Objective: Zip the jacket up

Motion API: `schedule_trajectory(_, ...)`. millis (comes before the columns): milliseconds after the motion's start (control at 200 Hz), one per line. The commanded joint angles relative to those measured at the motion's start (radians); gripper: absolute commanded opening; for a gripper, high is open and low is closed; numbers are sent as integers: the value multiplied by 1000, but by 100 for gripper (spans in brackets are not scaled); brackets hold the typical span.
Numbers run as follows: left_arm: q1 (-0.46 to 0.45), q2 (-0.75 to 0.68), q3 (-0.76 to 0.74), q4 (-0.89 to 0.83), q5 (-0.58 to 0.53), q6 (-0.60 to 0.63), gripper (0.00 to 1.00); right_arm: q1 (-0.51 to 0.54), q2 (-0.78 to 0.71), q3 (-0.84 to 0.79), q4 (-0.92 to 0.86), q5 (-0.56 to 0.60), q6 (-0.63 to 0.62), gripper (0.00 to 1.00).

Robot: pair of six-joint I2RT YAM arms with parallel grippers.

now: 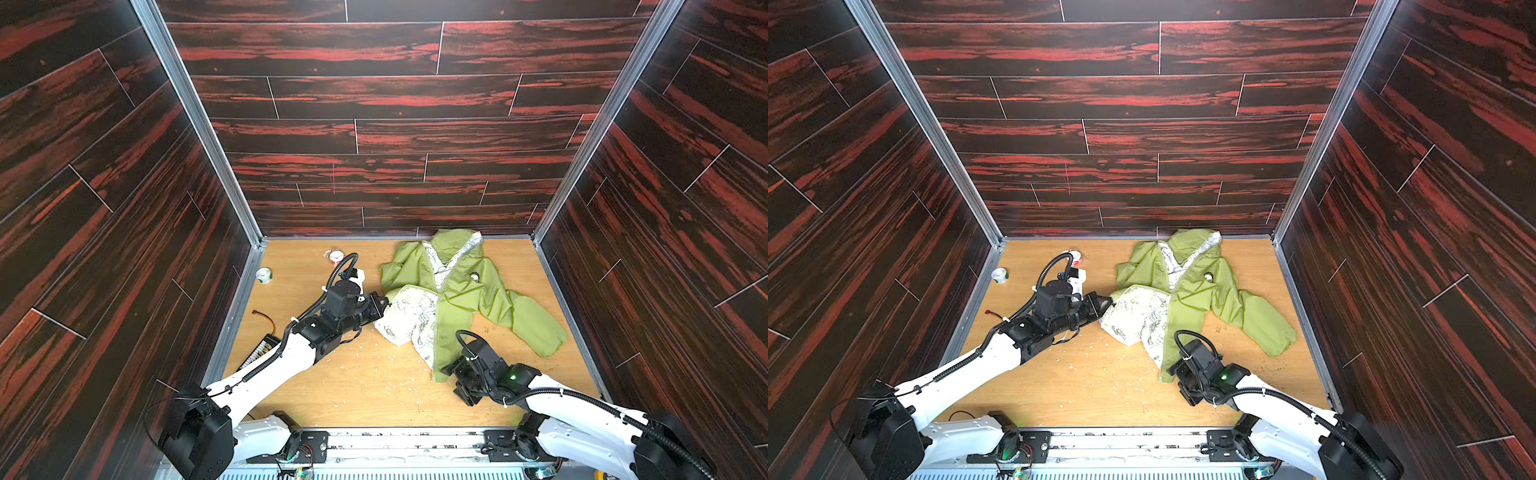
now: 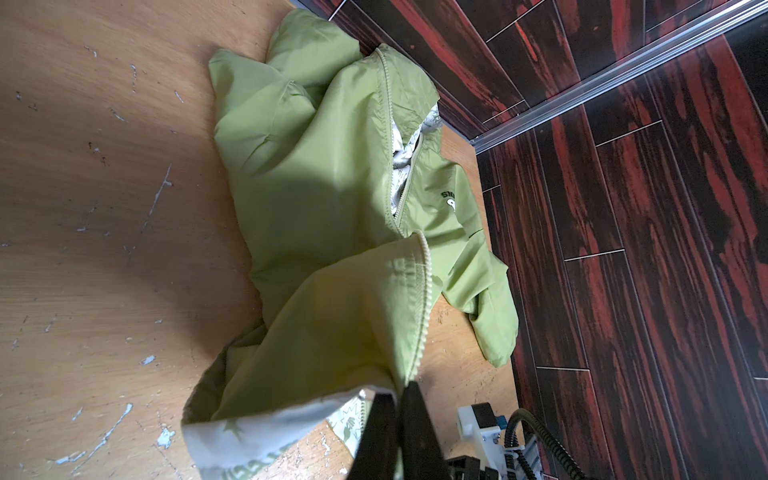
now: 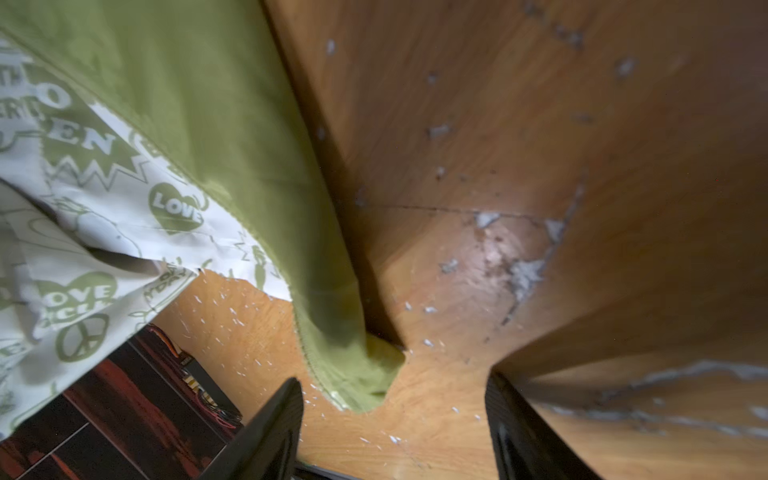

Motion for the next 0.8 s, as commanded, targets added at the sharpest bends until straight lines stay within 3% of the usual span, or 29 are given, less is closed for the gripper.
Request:
schedule_trajectory(0, 5, -3, 11, 29, 4, -6, 0, 4, 23, -49, 22, -5, -8, 69)
schedule_trajectory(210, 5, -7, 17, 14, 8, 1, 0, 1, 143, -92, 236, -49, -22, 60)
schedule_trajectory(491, 5, -7, 24, 0, 7, 2, 0, -17, 181, -120, 305, -60, -21, 45)
schedule_trajectory(791, 5, -4, 37, -12, 10, 4, 0, -39, 138, -106, 318, -49, -61, 17)
